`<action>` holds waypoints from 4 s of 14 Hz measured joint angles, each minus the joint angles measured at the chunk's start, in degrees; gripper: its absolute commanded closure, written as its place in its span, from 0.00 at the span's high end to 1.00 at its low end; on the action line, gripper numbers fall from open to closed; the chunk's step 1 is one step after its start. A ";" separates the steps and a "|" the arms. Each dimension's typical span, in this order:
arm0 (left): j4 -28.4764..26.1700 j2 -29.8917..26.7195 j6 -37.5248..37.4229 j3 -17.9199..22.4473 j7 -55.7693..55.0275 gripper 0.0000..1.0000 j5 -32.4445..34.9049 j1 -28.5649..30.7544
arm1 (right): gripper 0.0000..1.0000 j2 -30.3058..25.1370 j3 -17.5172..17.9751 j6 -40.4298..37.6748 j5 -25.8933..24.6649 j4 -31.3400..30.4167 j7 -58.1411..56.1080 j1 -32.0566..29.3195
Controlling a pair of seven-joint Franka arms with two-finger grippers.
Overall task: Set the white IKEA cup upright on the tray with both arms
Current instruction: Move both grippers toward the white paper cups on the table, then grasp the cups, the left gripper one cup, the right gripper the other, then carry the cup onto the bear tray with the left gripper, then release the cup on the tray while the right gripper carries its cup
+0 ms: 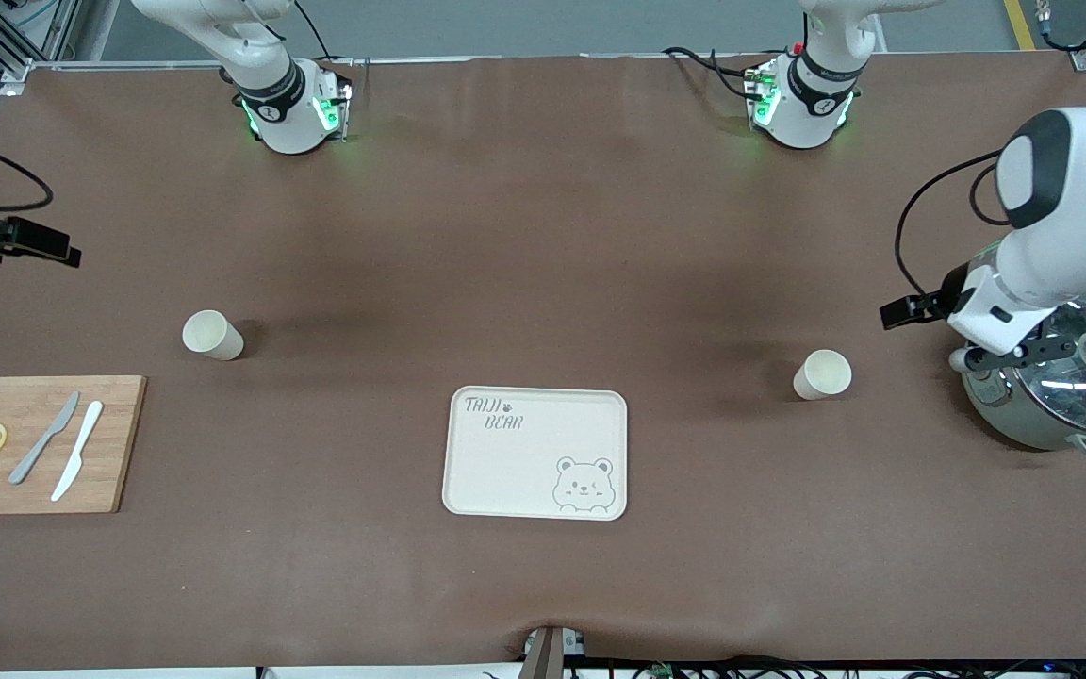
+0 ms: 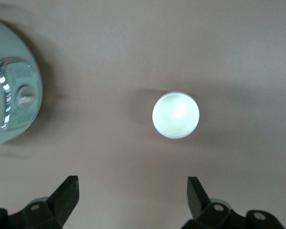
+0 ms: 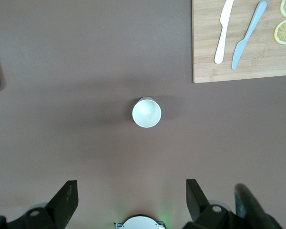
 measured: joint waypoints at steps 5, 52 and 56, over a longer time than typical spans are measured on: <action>-12.99 1.26 21.21 -0.03 -0.01 0.98 0.00 -0.01 | 1.00 3.37 -0.32 0.03 -0.08 0.01 0.00 -0.21; 34.89 41.35 19.32 -1.27 -51.40 1.00 -0.02 -31.78 | 0.00 9.92 -0.13 40.86 0.07 -34.86 -4.84 -4.32; 37.39 36.11 14.81 -0.58 -51.40 1.00 -0.02 -30.10 | 0.00 9.56 0.20 29.76 0.89 -25.67 0.74 -1.61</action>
